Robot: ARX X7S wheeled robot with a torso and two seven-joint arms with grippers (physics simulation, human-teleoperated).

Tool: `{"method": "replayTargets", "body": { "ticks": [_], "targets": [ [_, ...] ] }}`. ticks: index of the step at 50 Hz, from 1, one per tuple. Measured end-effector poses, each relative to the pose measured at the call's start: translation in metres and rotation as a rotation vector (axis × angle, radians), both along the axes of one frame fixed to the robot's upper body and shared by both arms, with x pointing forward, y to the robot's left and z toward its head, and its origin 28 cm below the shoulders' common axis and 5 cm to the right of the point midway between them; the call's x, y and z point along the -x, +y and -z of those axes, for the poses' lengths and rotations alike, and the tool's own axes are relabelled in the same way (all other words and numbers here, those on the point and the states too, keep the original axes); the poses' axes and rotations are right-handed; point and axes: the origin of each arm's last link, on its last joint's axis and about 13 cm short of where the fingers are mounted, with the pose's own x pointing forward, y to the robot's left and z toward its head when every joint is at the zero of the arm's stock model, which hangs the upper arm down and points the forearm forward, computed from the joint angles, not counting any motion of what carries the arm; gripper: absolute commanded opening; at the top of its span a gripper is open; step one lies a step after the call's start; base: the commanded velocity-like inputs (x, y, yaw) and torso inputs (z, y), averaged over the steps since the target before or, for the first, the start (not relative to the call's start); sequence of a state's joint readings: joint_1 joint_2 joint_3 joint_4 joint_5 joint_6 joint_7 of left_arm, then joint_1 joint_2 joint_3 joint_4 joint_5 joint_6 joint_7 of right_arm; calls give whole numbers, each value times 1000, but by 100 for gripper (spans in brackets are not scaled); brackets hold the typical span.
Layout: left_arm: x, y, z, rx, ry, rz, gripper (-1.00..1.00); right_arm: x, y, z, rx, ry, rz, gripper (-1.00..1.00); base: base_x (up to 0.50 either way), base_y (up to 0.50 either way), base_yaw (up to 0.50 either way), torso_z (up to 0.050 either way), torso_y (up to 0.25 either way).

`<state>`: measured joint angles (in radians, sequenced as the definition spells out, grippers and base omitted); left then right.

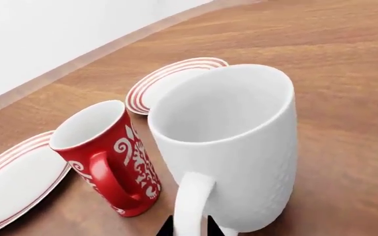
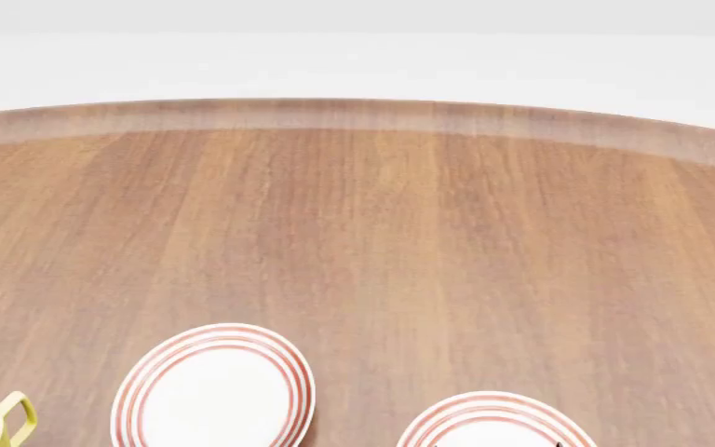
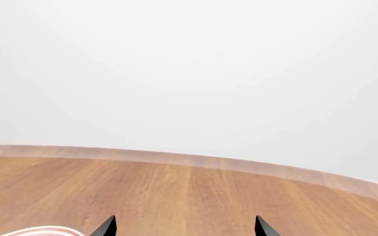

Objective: Put the white mug on the left plate.

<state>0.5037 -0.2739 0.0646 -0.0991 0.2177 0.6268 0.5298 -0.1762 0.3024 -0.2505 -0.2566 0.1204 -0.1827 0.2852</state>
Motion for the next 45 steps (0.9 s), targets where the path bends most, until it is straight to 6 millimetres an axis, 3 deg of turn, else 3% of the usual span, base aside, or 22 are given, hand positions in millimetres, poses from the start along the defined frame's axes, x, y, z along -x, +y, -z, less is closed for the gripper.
{"method": "replayTargets", "body": {
  "ticks": [27,45],
  "targets": [
    [42,8,-33,169,-176,-99,-100,-1,0,1,0,2,-2,100,0,0,0,0,0],
    [37,23,-71,423,-304,-341,-100,-1,0,2,1,5,-3,100,0,0,0,0,0]
  ]
}}
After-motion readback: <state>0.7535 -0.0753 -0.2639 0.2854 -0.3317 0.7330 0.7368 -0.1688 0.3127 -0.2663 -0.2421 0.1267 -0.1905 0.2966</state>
